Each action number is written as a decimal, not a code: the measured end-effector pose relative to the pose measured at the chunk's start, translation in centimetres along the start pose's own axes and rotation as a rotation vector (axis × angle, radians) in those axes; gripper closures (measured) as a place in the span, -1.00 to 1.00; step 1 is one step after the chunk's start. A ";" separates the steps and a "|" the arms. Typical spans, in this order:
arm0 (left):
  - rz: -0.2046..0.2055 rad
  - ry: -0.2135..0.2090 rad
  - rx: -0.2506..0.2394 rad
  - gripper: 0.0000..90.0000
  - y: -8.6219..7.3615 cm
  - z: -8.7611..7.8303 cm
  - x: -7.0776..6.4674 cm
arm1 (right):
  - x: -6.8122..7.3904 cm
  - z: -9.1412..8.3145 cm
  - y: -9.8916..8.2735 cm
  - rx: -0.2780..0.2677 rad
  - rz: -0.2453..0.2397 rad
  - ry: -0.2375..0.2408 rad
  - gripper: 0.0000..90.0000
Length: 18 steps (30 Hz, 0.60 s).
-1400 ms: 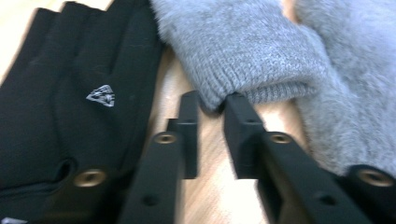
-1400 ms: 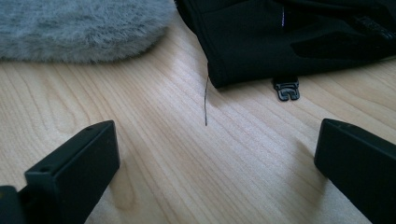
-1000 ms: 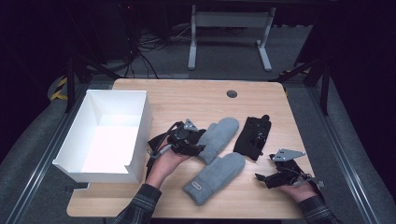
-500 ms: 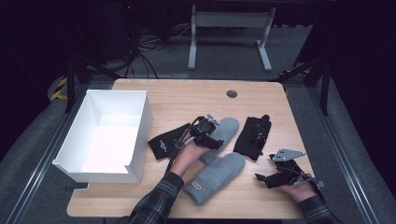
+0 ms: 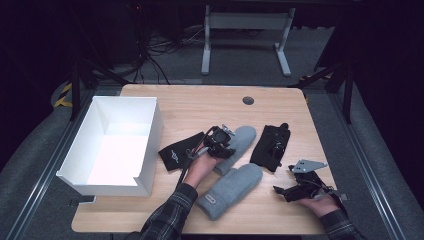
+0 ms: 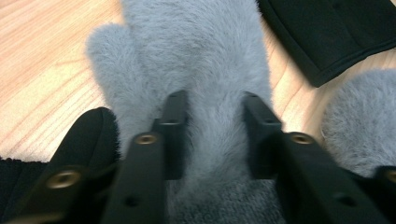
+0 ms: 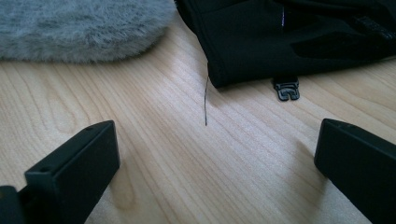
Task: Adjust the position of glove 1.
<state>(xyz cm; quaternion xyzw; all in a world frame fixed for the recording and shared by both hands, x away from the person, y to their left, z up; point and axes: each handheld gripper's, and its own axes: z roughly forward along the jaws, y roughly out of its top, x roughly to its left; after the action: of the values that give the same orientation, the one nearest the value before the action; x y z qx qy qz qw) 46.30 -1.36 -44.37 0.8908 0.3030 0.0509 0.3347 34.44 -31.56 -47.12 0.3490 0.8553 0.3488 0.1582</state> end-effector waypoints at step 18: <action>0.017 -0.098 -0.013 0.88 -0.2 -3.7 0.0 | 0.0 0.0 0.0 0.000 0.000 0.001 -1.00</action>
<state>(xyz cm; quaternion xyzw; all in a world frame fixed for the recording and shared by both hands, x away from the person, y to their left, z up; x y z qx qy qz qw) 45.10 0.82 -41.65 0.8926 0.2786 0.0119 0.3542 34.44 -31.57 -47.12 0.3486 0.8554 0.3490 0.1579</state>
